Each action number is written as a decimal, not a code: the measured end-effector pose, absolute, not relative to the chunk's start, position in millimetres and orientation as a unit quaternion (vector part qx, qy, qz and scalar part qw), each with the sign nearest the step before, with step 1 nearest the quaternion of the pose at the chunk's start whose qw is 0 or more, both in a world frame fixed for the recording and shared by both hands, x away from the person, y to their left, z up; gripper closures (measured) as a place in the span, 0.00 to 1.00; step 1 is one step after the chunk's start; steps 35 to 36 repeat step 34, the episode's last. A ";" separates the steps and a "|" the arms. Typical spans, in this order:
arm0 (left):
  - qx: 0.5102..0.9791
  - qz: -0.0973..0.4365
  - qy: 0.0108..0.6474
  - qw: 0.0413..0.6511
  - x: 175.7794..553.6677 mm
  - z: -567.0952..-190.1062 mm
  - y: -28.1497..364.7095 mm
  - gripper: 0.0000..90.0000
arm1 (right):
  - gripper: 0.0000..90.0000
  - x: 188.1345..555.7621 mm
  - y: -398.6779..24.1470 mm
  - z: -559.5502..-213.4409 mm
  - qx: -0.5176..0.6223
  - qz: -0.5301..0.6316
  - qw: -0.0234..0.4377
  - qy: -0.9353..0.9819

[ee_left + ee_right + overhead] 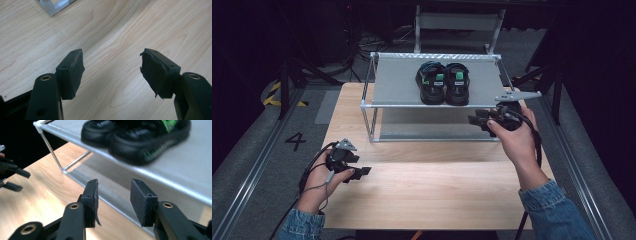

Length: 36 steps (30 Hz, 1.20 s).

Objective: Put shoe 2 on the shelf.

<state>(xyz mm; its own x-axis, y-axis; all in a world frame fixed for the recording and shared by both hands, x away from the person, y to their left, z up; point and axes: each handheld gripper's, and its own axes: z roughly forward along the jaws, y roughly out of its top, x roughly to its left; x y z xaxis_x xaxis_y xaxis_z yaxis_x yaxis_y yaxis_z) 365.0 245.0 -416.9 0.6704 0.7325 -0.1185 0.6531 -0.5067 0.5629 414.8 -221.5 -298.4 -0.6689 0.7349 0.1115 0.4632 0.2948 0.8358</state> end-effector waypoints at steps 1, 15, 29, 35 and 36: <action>0.865 0.068 0.400 0.294 365.0 -416.9 245.0 0.38 | 0.62 411.5 -227.3 -300.0 0.381 0.457 0.150 0.789; 0.864 0.064 0.398 0.302 373.3 -413.9 242.2 0.38 | 0.50 382.9 -297.3 -354.2 0.432 0.419 0.155 0.784; 0.858 0.072 0.406 0.307 375.3 -411.8 246.9 0.38 | 0.47 383.1 -329.6 -398.3 0.459 0.358 0.155 0.798; 0.856 0.075 0.407 0.309 374.3 -410.7 248.1 0.38 | 0.45 383.8 -332.5 -401.7 0.458 0.345 0.163 0.803; 0.856 0.075 0.407 0.309 374.3 -410.7 248.1 0.38 | 0.45 383.8 -332.5 -401.7 0.458 0.345 0.163 0.803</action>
